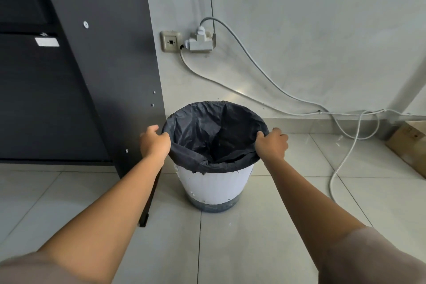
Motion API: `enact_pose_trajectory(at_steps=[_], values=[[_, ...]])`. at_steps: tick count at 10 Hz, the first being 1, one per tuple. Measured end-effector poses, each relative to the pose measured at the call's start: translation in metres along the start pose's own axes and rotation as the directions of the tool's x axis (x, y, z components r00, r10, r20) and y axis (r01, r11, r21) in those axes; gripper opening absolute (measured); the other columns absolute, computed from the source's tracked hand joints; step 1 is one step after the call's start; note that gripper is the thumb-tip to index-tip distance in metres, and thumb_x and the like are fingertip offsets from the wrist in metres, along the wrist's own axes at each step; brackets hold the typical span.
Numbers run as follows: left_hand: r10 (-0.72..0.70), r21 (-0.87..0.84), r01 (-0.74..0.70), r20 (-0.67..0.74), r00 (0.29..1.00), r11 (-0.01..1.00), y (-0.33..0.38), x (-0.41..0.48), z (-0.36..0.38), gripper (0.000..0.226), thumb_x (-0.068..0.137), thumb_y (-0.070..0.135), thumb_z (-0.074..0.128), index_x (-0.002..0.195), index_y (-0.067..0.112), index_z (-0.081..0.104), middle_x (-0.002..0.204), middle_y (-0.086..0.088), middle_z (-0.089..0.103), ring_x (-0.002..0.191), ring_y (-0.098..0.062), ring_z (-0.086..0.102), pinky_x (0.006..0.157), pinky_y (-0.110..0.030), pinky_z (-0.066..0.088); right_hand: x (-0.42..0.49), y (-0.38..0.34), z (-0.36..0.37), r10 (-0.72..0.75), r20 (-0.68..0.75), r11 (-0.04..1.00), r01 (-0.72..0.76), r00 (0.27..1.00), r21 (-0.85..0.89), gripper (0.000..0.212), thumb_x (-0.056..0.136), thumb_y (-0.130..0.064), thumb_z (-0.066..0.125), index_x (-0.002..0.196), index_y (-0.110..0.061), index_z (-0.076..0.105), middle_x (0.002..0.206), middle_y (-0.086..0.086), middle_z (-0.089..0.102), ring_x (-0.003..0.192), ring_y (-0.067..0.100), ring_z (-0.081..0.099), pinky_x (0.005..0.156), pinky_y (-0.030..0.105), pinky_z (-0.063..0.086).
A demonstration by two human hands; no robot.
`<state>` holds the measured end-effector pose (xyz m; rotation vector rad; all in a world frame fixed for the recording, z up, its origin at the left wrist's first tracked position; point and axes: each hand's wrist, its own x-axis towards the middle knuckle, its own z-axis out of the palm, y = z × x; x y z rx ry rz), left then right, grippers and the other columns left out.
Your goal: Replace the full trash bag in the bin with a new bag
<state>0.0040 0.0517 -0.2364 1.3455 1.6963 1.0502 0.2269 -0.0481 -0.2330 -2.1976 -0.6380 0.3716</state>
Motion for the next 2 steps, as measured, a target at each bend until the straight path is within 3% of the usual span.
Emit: enact_pose_trajectory(at_steps=[2], values=[[0.278,0.106,-0.288,0.096,0.956,0.952,0.062,-0.009,-0.016,0.04,0.093,0.021,0.048,0.133,0.015,0.049,0.136,-0.007,0.052,0.119,-0.025,0.053,0.091,-0.032,0.043,-0.005,-0.049,-0.033,-0.28,0.072,0.95,0.287,0.957,-0.121,0.049,0.098,-0.031,0.037,0.138,-0.003,0.038,0.14,0.02,0.04,0.128,0.038,0.04,0.102,0.045,0.035]])
